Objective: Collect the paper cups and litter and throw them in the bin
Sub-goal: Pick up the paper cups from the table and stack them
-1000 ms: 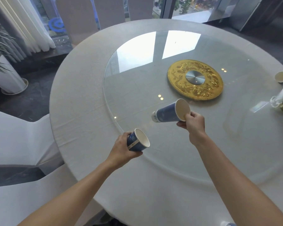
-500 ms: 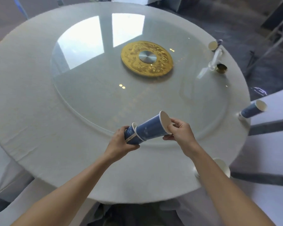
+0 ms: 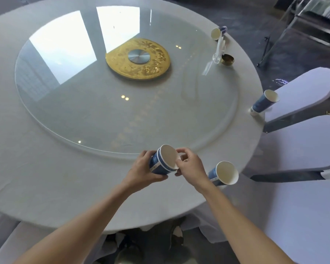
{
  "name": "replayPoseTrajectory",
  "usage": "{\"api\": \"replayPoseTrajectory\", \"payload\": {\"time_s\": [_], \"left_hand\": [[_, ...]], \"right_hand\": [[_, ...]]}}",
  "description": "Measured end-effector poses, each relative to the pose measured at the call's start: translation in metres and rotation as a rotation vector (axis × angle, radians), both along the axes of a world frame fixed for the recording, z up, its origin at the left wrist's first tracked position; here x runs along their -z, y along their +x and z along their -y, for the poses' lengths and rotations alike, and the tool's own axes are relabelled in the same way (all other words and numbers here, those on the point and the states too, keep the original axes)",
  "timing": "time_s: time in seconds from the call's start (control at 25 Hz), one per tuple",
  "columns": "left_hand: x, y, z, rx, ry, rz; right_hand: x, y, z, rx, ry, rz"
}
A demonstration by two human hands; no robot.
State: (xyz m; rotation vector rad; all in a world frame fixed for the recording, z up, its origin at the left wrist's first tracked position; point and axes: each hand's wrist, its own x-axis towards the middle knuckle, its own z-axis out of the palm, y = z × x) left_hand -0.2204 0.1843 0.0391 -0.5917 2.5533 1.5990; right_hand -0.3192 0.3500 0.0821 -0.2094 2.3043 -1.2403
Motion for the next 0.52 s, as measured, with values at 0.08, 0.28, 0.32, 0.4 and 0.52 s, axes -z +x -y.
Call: {"api": "replayPoseTrajectory", "payload": {"time_s": [0.08, 0.28, 0.32, 0.4, 0.52], "left_hand": [[0.000, -0.009, -0.017, -0.007, -0.033, 0.012], [-0.002, -0.026, -0.073, -0.086, -0.007, -0.016], [-0.001, -0.029, -0.082, -0.102, 0.001, -0.018], [0.000, -0.033, -0.097, -0.120, 0.008, -0.009], [0.006, -0.038, -0.116, -0.140, 0.000, 0.022]], "right_hand": [[0.004, -0.006, -0.014, -0.044, 0.067, -0.130], [0.005, -0.032, -0.056, -0.198, 0.089, -0.171], [0.004, -0.039, -0.066, -0.198, 0.080, -0.190], [0.003, -0.055, -0.088, -0.179, 0.097, -0.278], [0.007, -0.076, -0.121, -0.141, 0.145, -0.372]]}}
